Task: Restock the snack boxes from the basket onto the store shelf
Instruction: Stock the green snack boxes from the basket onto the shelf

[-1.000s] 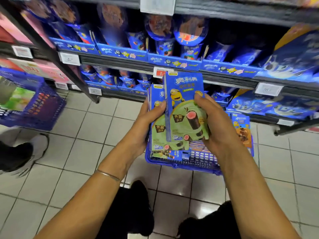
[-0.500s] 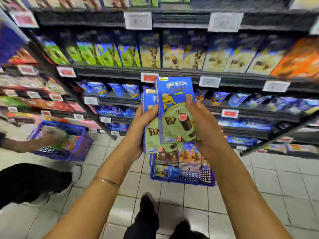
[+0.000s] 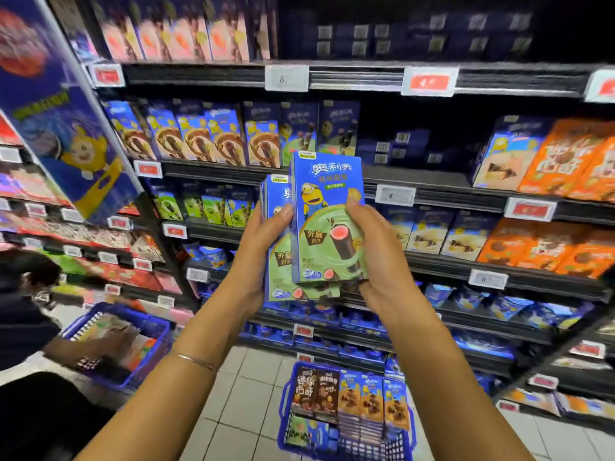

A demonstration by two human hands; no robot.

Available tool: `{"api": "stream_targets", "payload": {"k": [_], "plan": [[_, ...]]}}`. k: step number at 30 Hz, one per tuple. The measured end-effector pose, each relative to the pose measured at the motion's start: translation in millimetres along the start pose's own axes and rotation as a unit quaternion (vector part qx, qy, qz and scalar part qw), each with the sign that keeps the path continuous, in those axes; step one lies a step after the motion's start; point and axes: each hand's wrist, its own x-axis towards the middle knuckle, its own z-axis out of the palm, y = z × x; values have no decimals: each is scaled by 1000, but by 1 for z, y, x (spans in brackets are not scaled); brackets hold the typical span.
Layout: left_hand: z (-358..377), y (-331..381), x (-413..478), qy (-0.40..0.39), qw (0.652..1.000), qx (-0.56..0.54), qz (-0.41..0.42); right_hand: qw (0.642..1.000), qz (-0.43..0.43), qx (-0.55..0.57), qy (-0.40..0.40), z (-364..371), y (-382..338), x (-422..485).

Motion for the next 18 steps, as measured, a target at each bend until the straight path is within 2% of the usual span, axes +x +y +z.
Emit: {"api": "stream_targets", "payload": {"k": [7,12,18], "plan": [[15,41,19,-3,998,-25,57,997,-72,8,-38,17,-34,25],[14,81,63,-45,994,-21,96,990,-126,8,-64,45,-65,65],[-9,139,134,-58,987,-3,152,984,-171,-13,-42,95,-102,121]]}}
